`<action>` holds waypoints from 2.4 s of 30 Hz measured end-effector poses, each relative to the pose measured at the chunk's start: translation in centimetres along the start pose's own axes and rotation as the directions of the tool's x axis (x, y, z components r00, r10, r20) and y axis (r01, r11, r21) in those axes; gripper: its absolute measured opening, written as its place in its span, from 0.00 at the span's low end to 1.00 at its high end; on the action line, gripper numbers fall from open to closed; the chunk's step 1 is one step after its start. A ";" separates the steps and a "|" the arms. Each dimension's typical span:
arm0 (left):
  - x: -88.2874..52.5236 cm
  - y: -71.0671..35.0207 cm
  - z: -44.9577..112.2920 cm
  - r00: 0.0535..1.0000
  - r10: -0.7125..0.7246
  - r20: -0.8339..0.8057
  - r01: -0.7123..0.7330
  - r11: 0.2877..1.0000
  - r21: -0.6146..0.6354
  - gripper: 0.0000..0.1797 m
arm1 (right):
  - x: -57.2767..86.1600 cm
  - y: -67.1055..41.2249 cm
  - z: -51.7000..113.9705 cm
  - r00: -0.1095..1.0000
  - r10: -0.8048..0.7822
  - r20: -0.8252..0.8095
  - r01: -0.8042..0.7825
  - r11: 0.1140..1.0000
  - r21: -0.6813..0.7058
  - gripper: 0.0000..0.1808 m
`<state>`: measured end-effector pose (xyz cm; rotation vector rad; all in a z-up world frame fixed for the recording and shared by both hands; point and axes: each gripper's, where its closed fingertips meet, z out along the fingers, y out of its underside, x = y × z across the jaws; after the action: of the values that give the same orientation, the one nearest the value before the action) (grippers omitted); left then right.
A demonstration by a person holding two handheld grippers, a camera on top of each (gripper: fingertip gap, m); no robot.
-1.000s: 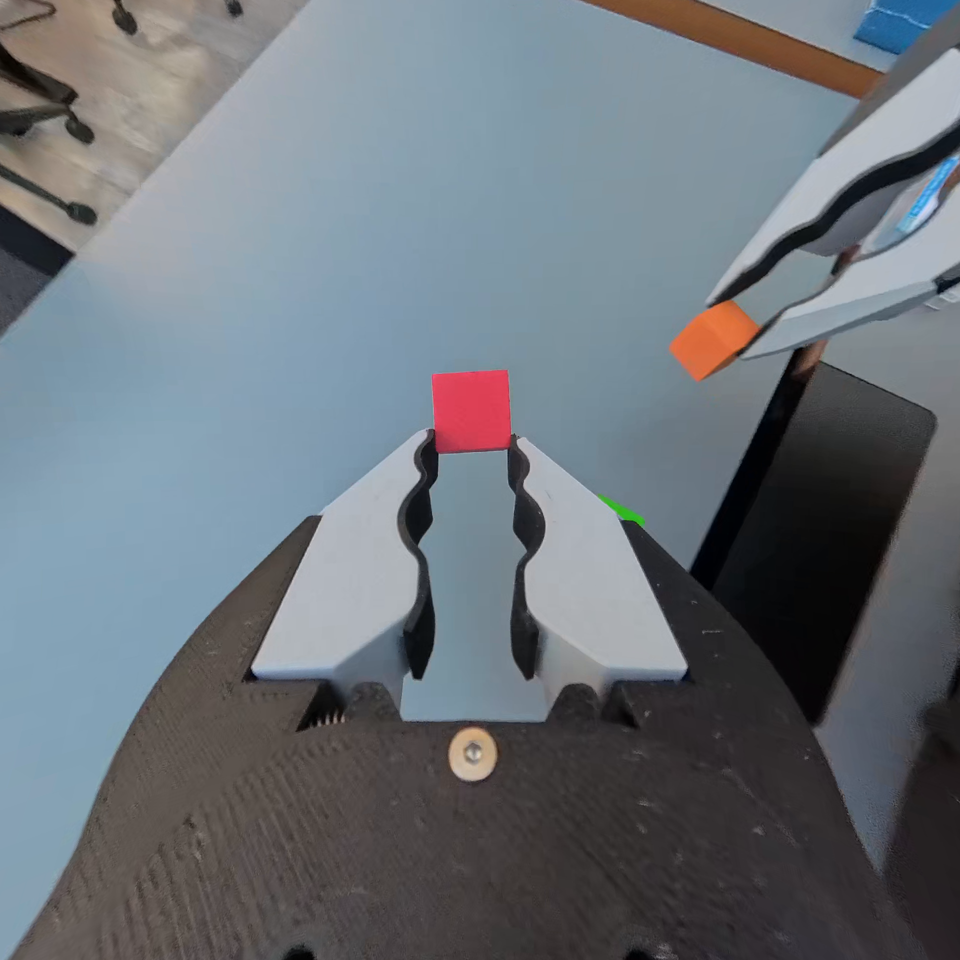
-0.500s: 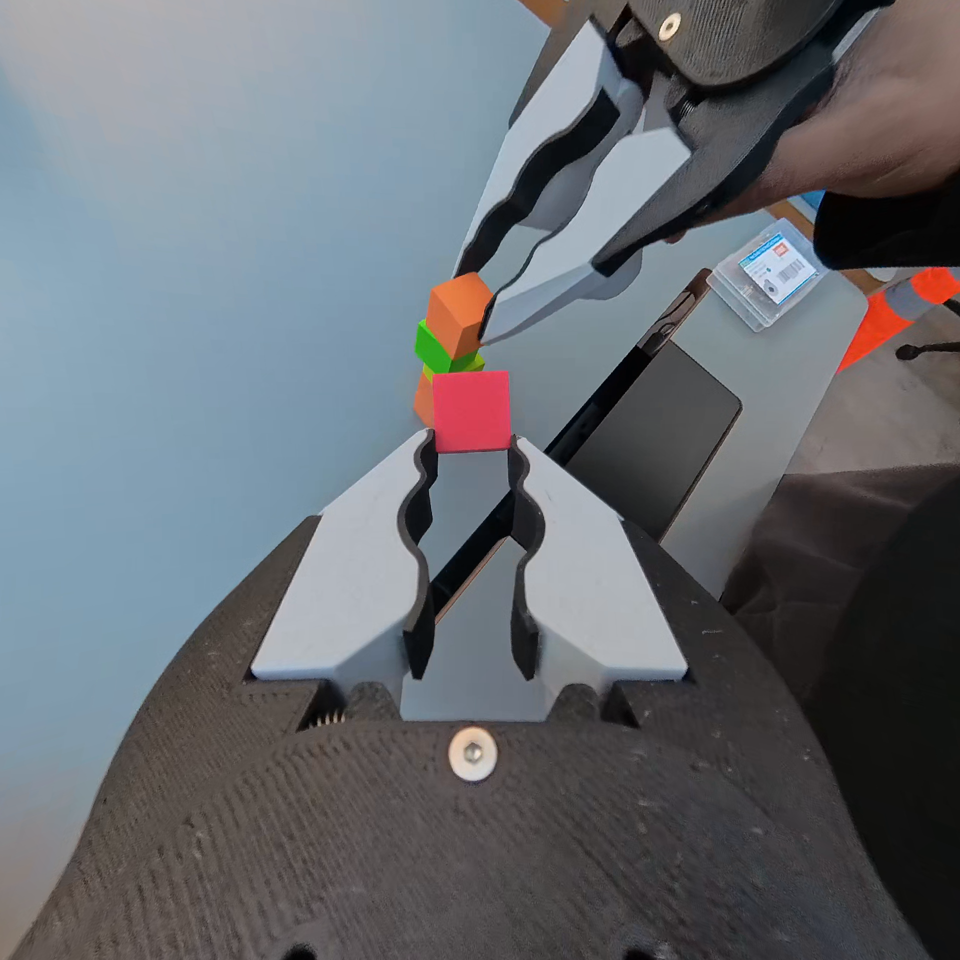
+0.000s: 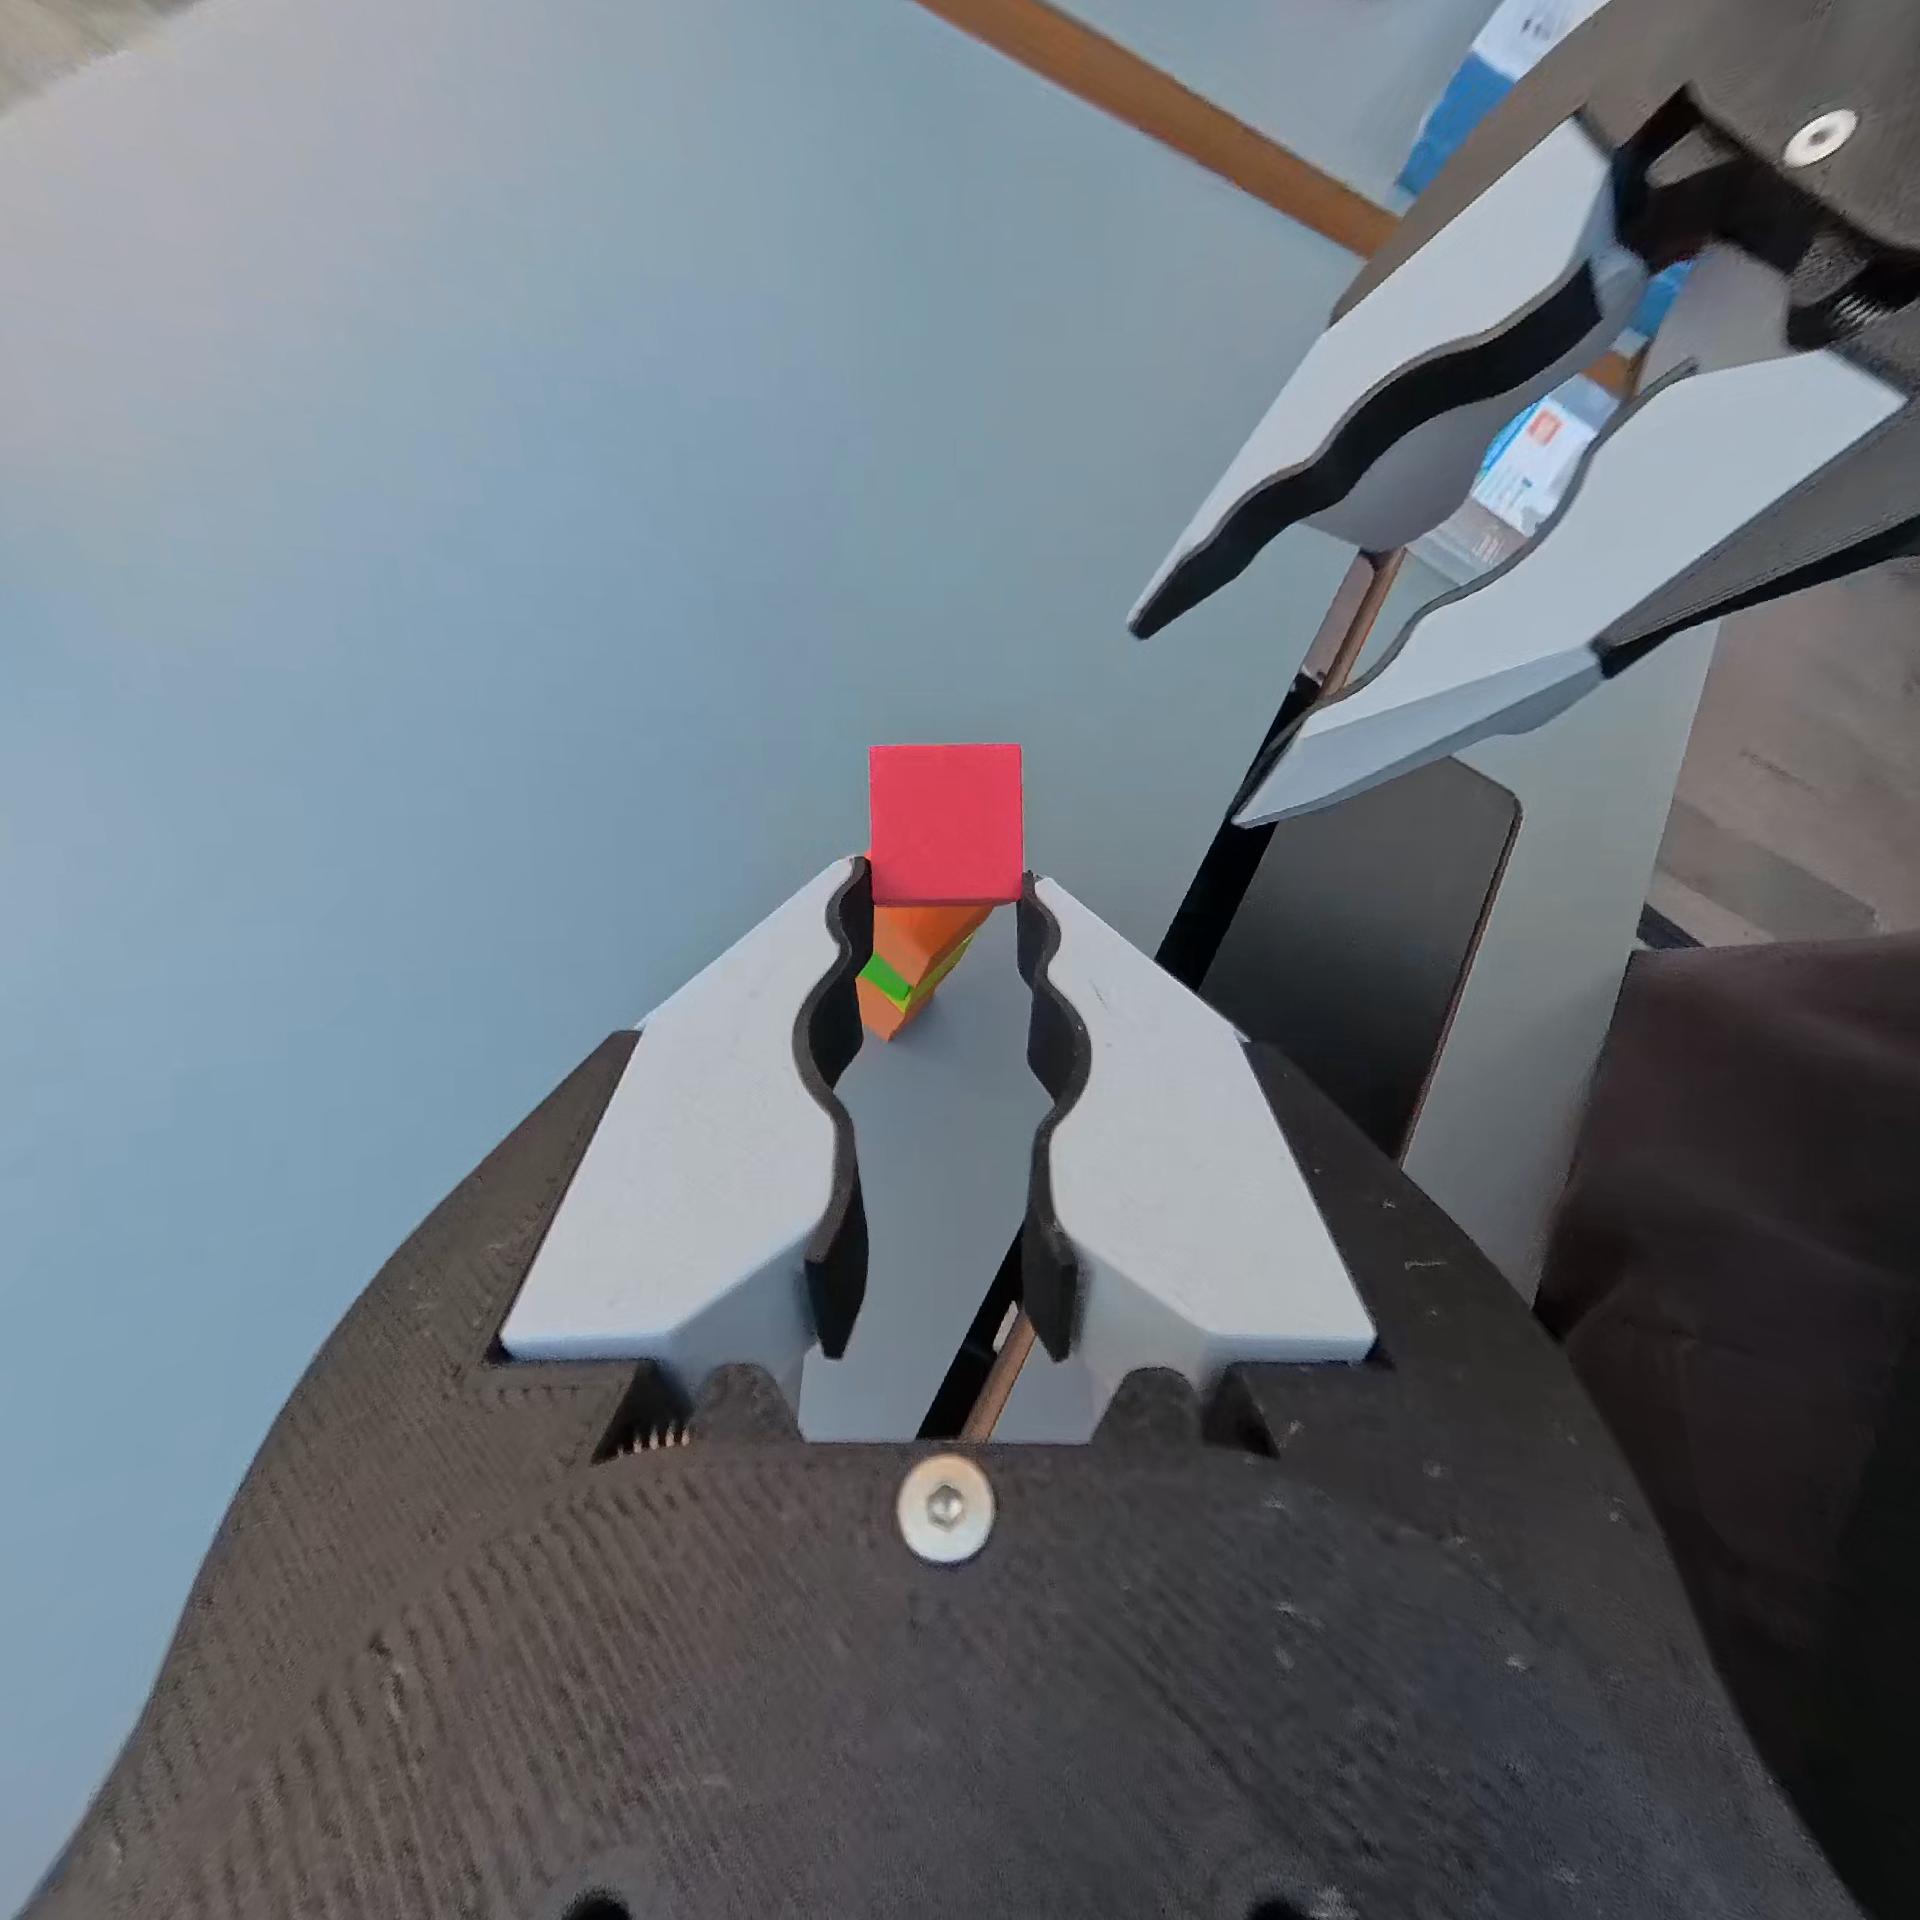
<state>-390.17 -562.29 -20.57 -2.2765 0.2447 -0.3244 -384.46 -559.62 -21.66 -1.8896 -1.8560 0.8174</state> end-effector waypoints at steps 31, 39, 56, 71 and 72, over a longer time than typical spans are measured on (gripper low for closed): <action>-0.7 6.7 -6.1 0.884 -0.466 0.036 0.453 0.873 0.181 0.24 | 11.8 12.7 2.6 0.823 0.507 -0.257 -0.498 0.861 0.103 0.00; -1.6 7.5 -4.4 0.857 -0.515 0.020 0.506 0.848 0.157 0.24 | 7.7 15.5 0.3 0.840 0.497 -0.218 -0.492 0.867 0.084 0.00; -0.8 8.7 0.2 0.873 -0.482 0.072 0.478 0.876 0.063 0.24 | 12.2 6.3 4.2 0.959 0.269 -0.089 -0.265 0.963 0.050 0.00; -5.9 2.5 3.3 0.814 -0.521 0.257 0.485 0.853 0.194 0.25 | 35.7 -11.9 15.3 0.968 0.027 -0.248 -0.012 0.998 0.060 0.22; -6.5 1.8 4.0 0.810 -0.525 0.262 0.486 0.851 0.202 0.26 | 36.2 -11.8 16.1 0.966 0.020 -0.259 -0.010 0.999 0.040 0.22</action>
<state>-395.20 -558.89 -25.47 -2.1955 -0.5474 -0.2385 -405.00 -525.20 -31.88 -1.8875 -1.6567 0.5735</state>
